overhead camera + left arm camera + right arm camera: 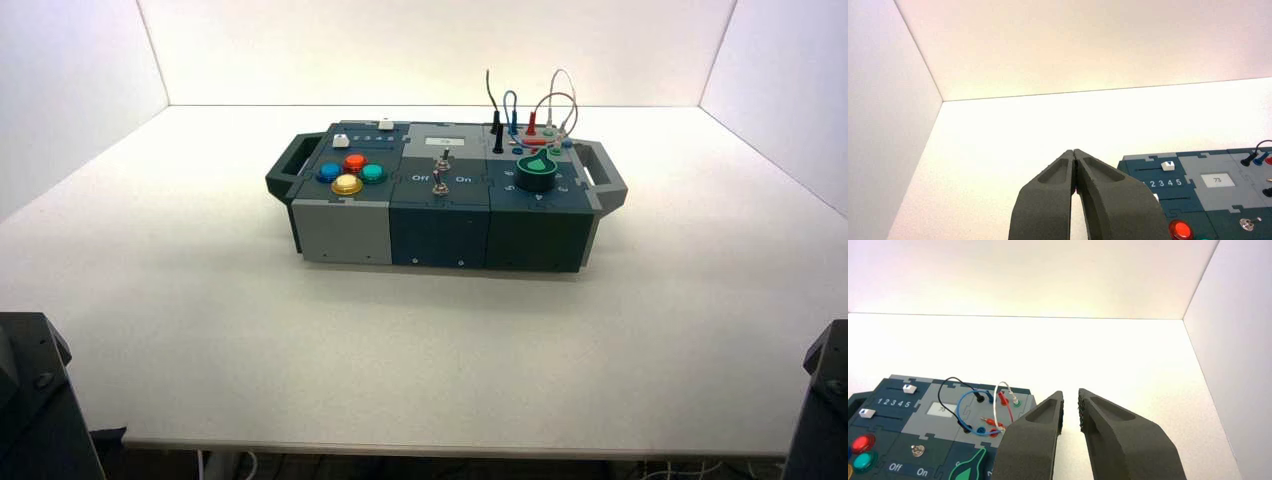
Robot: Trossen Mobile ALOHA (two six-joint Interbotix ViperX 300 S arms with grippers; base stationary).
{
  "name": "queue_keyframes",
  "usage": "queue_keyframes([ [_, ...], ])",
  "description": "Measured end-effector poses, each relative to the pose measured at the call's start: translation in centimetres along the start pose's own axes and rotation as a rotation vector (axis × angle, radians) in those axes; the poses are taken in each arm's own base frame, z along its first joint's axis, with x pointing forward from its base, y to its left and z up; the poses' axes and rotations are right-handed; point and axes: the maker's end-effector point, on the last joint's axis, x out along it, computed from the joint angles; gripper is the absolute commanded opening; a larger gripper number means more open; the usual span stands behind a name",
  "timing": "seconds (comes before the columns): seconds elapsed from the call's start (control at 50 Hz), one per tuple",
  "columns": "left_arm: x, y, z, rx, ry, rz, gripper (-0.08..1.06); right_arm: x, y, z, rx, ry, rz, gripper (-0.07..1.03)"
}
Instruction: Pull the white wire.
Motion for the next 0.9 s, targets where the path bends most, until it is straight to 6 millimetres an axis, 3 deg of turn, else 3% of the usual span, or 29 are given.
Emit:
queue_keyframes([
  [0.9, -0.39, -0.39, -0.22, -0.011, 0.028, -0.018, -0.03, -0.43, 0.34, -0.14, 0.013, 0.067, 0.015, 0.20],
])
